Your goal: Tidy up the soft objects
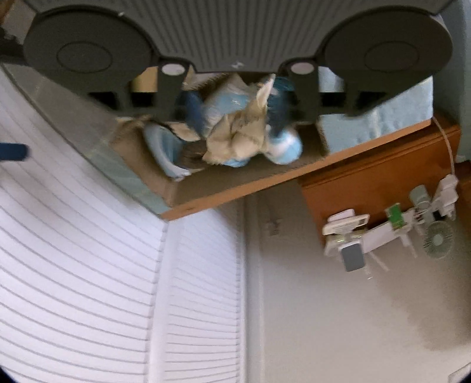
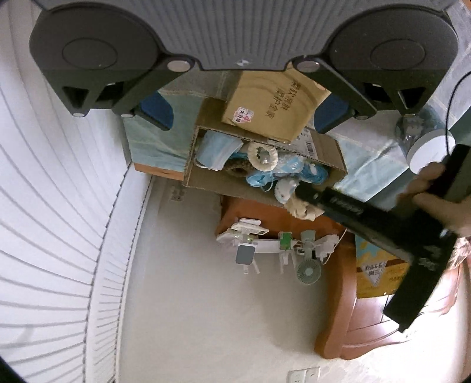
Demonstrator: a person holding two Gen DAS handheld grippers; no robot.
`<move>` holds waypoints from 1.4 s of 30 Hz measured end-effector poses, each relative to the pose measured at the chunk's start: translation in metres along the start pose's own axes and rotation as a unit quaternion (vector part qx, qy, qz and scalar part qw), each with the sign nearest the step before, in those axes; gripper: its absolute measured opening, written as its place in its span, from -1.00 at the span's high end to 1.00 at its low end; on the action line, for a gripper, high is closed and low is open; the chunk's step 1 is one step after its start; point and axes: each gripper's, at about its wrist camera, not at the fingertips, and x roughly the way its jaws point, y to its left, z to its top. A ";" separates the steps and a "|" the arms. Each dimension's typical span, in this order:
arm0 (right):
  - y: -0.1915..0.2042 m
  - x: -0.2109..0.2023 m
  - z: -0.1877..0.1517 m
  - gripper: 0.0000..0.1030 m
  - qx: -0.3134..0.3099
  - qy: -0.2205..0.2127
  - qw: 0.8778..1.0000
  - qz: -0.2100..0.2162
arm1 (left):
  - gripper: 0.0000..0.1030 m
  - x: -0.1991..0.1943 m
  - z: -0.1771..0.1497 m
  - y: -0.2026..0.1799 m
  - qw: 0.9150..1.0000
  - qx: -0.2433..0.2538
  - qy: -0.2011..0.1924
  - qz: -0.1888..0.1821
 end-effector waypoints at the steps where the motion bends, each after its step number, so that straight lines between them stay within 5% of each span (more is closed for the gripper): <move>1: -0.002 -0.003 -0.001 -1.00 0.004 -0.003 1.000 -0.001 | -0.84 -0.001 -0.001 0.002 1.000 -0.005 -0.005 0.012; 11: -0.007 -0.001 0.005 -1.00 0.062 0.020 0.997 -0.045 | -0.99 -0.055 -0.023 -0.011 0.997 0.003 -0.061 0.054; 18: -0.005 0.007 0.003 -1.00 0.142 0.092 0.980 -0.101 | -0.99 -0.078 -0.041 -0.041 0.993 -0.001 -0.033 0.112; 28: 0.009 -0.007 0.003 -1.00 0.156 0.100 0.975 -0.120 | -0.99 -0.105 -0.061 -0.056 0.992 -0.076 -0.008 0.096; 42: 0.013 -0.013 0.005 -1.00 0.152 0.094 0.976 -0.127 | -0.99 -0.110 -0.061 -0.059 0.991 -0.096 -0.006 0.097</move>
